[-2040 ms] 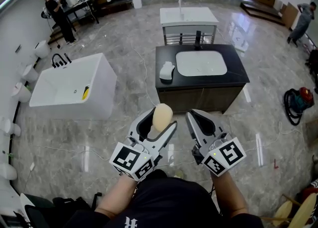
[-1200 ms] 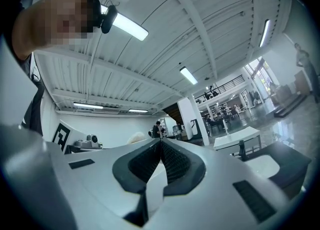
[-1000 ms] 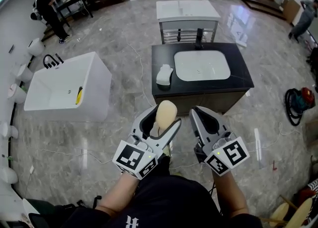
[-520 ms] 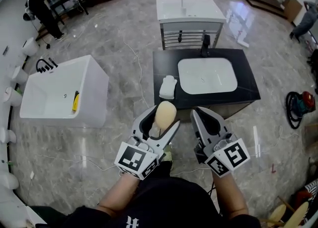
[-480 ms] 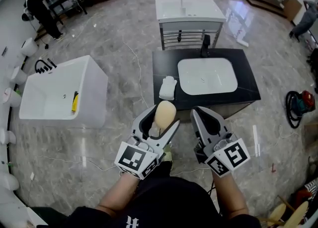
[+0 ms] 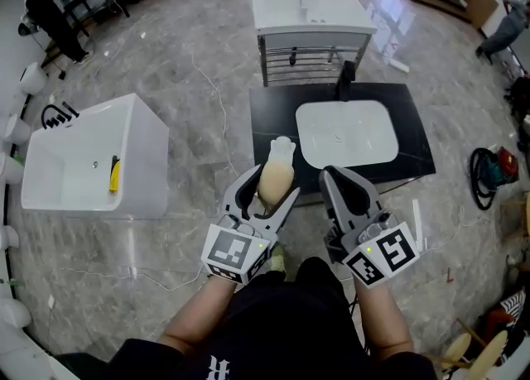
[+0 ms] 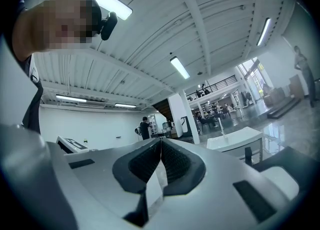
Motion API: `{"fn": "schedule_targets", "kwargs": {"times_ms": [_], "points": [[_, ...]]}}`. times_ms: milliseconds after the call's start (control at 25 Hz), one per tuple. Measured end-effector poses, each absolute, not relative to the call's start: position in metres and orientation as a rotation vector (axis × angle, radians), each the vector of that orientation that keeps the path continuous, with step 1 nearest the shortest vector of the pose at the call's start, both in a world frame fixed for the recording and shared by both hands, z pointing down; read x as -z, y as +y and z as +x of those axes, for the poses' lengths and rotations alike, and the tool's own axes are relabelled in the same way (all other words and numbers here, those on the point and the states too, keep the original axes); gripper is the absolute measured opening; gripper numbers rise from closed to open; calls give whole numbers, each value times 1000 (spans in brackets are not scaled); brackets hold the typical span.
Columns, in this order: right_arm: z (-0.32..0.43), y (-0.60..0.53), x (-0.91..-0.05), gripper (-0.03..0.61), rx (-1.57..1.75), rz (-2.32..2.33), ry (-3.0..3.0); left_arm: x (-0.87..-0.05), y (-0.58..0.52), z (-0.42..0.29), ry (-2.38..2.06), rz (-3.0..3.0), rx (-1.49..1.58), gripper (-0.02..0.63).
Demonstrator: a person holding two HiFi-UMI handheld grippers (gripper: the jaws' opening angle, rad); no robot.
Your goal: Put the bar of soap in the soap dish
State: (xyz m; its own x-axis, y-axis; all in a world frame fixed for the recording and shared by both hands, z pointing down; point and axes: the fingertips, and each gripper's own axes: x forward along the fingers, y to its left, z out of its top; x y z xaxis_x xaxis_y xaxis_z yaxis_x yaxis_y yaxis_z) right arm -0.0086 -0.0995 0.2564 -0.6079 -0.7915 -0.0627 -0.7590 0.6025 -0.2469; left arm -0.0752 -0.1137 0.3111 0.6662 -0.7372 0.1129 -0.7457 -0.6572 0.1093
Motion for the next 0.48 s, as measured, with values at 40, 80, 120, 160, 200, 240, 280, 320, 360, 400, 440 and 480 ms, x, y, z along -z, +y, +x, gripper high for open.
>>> {"fn": "schedule_targets", "kwargs": {"times_ms": [40, 80, 120, 160, 200, 240, 280, 320, 360, 400, 440, 480], "points": [[-10, -104, -257, 8, 291, -1299, 2662, -314, -118, -75, -1227, 2728, -94, 293], [-10, -109, -256, 6, 289, -1299, 2661, -317, -122, -75, -1229, 2725, -100, 293], [-10, -114, -256, 6, 289, -1299, 2660, -320, -126, -74, -1231, 2722, -105, 293], [-10, -119, -257, 6, 289, -1300, 2659, -323, -130, -73, -1233, 2717, -110, 292], [-10, -124, -258, 8, 291, -1299, 2658, -326, -134, -71, -1237, 2712, -117, 293], [-9, -129, -259, 8, 294, -1297, 2658, -329, -138, -70, -1243, 2704, -123, 293], [-9, -135, -261, 8, 299, -1293, 2658, -333, -142, -68, -1249, 2696, -130, 293], [-8, -141, -263, 6, 305, -1289, 2659, -337, -147, -67, -1255, 2688, -137, 293], [-7, -148, -265, 8, 311, -1282, 2660, -341, -152, -65, -1262, 2679, -146, 293], [-6, -155, -267, 6, 318, -1273, 2662, -345, -158, -63, -1270, 2672, -156, 293], [-6, -162, -269, 6, 324, -1261, 2665, -350, -164, -62, -1281, 2664, -169, 293], [-6, -170, -270, 8, 331, -1248, 2671, -355, -171, -61, -1295, 2654, -183, 293]]}}
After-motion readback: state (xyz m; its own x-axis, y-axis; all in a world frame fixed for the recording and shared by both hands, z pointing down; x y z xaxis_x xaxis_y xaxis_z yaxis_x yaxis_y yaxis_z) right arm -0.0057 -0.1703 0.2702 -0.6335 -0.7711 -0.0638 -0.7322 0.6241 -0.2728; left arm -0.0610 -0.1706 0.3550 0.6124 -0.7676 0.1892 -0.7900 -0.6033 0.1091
